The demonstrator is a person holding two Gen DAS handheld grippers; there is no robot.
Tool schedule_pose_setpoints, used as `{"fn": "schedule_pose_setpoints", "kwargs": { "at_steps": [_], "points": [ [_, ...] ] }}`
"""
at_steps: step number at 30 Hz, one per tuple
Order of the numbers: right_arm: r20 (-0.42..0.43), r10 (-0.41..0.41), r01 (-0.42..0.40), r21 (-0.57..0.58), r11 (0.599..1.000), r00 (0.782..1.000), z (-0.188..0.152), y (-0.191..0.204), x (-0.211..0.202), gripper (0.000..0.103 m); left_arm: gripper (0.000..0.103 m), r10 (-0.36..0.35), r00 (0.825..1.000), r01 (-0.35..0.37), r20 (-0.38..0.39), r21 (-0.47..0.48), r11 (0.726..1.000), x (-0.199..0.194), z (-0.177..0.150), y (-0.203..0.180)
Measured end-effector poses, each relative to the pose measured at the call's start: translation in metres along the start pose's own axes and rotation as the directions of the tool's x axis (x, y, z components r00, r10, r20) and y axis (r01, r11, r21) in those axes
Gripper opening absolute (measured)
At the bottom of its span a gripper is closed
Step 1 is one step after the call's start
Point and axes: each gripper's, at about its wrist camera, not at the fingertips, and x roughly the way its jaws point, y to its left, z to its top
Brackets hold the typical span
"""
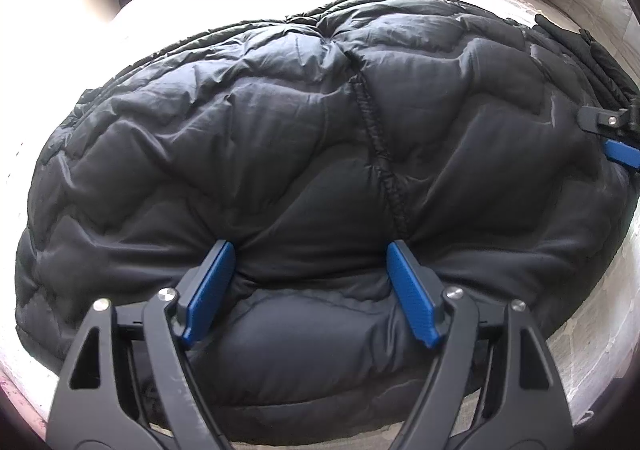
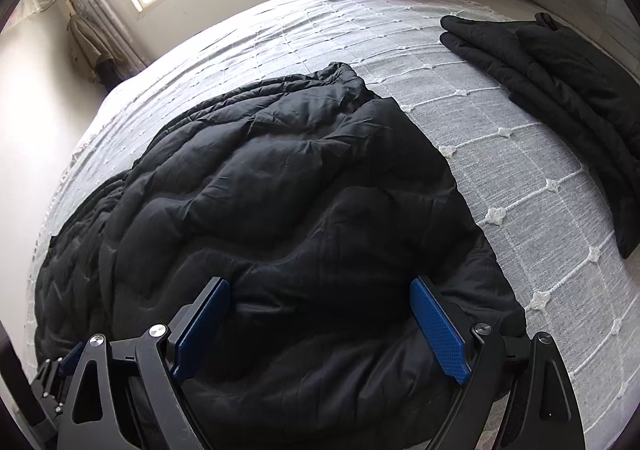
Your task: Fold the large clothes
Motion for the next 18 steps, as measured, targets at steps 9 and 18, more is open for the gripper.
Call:
{"fn": "schedule_pose_setpoints", "kwargs": {
  "at_steps": [9, 18],
  "points": [
    [0.085, 0.013, -0.030, 0.207, 0.978, 0.996, -0.030, -0.060, -0.040, 0.092, 0.078, -0.023, 1.000, 0.023, -0.002, 0.006, 1.000, -0.001, -0.001, 0.003],
    [0.074, 0.137, -0.155, 0.575, 0.803, 0.988, -0.052, -0.135, -0.026, 0.092, 0.079, -0.024, 1.000, 0.024, -0.001, 0.009, 1.000, -0.001, -0.001, 0.004]
  ]
}}
